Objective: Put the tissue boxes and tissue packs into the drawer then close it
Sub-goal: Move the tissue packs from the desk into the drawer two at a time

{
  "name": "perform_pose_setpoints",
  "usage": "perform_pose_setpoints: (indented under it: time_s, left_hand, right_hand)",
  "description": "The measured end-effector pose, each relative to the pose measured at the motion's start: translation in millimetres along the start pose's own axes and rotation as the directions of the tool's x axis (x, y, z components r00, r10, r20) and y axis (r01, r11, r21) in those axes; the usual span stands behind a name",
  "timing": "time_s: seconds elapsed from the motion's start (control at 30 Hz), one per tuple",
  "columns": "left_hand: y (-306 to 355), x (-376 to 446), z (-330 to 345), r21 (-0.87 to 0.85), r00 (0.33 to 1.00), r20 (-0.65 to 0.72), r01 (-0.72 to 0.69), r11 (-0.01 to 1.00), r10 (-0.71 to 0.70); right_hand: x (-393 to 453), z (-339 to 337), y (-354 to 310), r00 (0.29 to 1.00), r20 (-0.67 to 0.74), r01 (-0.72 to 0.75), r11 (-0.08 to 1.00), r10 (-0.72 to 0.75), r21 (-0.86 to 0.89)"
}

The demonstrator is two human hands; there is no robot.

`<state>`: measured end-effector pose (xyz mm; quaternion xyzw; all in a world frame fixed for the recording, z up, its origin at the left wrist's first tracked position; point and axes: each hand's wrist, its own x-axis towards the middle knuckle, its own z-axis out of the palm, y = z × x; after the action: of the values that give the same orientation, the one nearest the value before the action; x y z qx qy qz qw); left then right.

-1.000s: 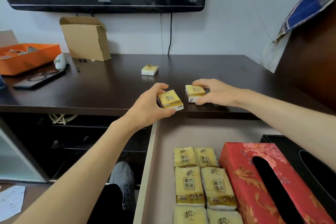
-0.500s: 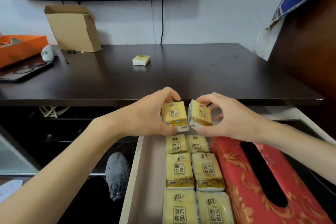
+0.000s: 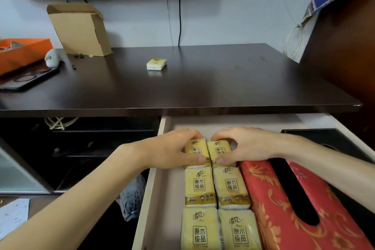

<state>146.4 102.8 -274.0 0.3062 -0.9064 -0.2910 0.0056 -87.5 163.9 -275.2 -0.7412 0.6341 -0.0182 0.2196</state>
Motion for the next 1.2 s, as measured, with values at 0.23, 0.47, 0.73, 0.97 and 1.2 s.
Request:
perform_pose_setpoints:
  time_s: [0.23,0.47,0.73,0.97,1.2]
  left_hand:
    - [0,3,4,0.184,1.0,0.0,0.001,0.983,-0.001]
    - [3,-5,-1,0.302,0.998,-0.056,-0.015,0.953,0.033]
    - [-13,-50,-44,0.259,0.883,-0.467,0.195,0.946,-0.054]
    - [-60,-70,-49,0.122,0.805,-0.534,0.377,0.918,-0.259]
    - [-78,-74,-49,0.12,0.76,-0.593,0.41,0.904,-0.266]
  right_hand:
    - [-3,0,-4,0.999,-0.021,-0.04,0.999,0.04,-0.005]
    - [-9,-1,-14,0.975,-0.211,0.069,0.997,-0.074,-0.034]
    - [61,-54,-63,0.824,-0.56,0.27,0.929,-0.088,0.251]
    - [238,-94,-99,0.885,-0.465,0.097,0.988,-0.03,0.122]
    - [331,-117,-92,0.943,-0.324,-0.033,0.992,0.072,0.126]
